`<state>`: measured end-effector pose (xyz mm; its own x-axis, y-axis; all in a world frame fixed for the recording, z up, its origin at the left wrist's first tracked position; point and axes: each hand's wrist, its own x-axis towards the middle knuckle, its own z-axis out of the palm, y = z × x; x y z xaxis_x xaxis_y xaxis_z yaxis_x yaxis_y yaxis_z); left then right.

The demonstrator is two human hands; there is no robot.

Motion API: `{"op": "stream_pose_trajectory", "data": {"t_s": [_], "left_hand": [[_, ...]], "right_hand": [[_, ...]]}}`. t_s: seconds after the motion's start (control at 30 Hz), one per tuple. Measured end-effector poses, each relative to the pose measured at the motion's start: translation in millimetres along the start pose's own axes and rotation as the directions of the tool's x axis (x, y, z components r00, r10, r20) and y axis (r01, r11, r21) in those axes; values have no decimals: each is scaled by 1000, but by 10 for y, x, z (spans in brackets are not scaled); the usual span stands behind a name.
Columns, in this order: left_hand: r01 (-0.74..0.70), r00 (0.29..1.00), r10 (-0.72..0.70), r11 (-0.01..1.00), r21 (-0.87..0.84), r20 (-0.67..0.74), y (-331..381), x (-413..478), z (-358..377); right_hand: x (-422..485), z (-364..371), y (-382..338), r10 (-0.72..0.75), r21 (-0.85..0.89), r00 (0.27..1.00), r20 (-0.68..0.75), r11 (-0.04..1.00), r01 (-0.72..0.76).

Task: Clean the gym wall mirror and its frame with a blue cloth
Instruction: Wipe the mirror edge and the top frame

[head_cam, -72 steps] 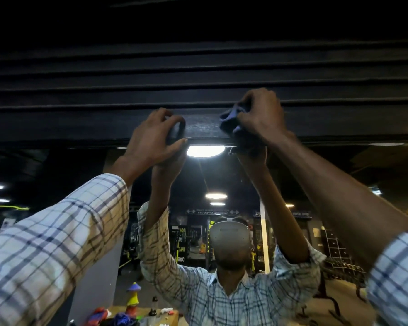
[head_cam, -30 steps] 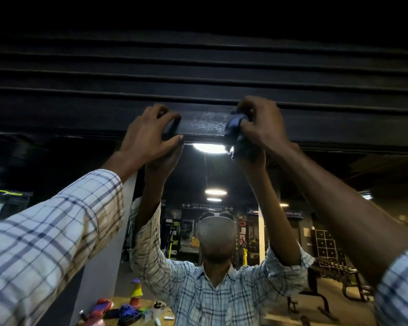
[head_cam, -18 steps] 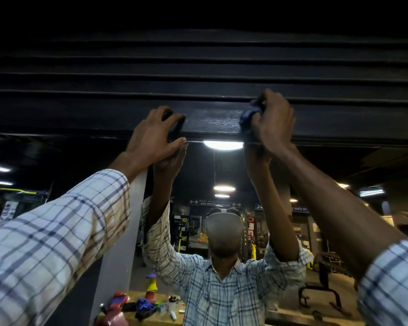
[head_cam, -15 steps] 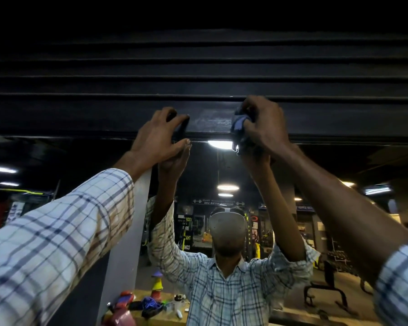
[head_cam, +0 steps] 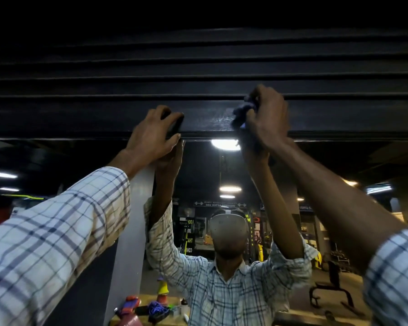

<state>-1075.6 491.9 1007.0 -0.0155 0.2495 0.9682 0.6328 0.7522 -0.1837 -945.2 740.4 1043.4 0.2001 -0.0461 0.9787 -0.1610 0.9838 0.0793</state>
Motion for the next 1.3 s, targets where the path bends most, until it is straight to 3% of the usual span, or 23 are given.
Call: {"op": "stream_pose_trajectory", "data": {"t_s": [0.13, 0.3, 0.43, 0.47, 0.57, 0.6, 0.73, 0.87, 0.9, 1.03, 1.1, 1.2, 1.3], "left_hand": [[-15, 1000, 16, 1000, 18, -10, -194, 5, 10], [-43, 998, 45, 999, 33, -37, -520, -4, -22], [-32, 999, 34, 999, 35, -41, -823, -72, -91], [-26, 999, 27, 999, 36, -36, -903, -95, -118], [-3, 999, 4, 1000, 29, -32, -1101, -189, -182], [4, 999, -3, 999, 33, -34, -1161, -224, -199], [2, 1000, -2, 998, 67, 8, -1447, -339, -234], [34, 999, -35, 997, 69, 16, -1697, -372, -299], [32, 999, -33, 997, 71, 11, -1750, -381, -309], [37, 999, -37, 998, 57, -6, -2035, -434, -366], [38, 999, -38, 998, 59, -4, -2187, -469, -391], [14, 1000, -14, 998, 54, 2, -2378, -496, -414], [5, 1000, -5, 999, 34, 3, -2587, -490, -443]], "right_hand": [[-53, 247, -226, -145, 112, 974, 176, 986, 127], [48, 512, -433, -13, 29, 1000, -15, 999, 14], [43, 790, -745, -279, 178, 927, 250, 955, 239], [61, 832, -783, -270, 178, 932, 242, 957, 231], [105, 934, -841, -136, 102, 991, -1, 986, 135], [93, 971, -896, -134, 91, 991, -10, 987, 134], [29, 1110, -1159, -334, 209, 906, 259, 936, 285], [29, 1292, -1301, -197, 106, 980, 10, 975, 195], [-3, 1335, -1370, -191, 113, 982, 4, 975, 190], [-68, 1485, -1655, -363, 260, 899, 245, 918, 299], [-69, 1584, -1724, -318, 209, 936, 153, 936, 284], [-92, 1722, -1845, -128, 105, 992, -2, 986, 128], [-130, 1857, -2143, -268, 193, 948, 169, 953, 235]]}}
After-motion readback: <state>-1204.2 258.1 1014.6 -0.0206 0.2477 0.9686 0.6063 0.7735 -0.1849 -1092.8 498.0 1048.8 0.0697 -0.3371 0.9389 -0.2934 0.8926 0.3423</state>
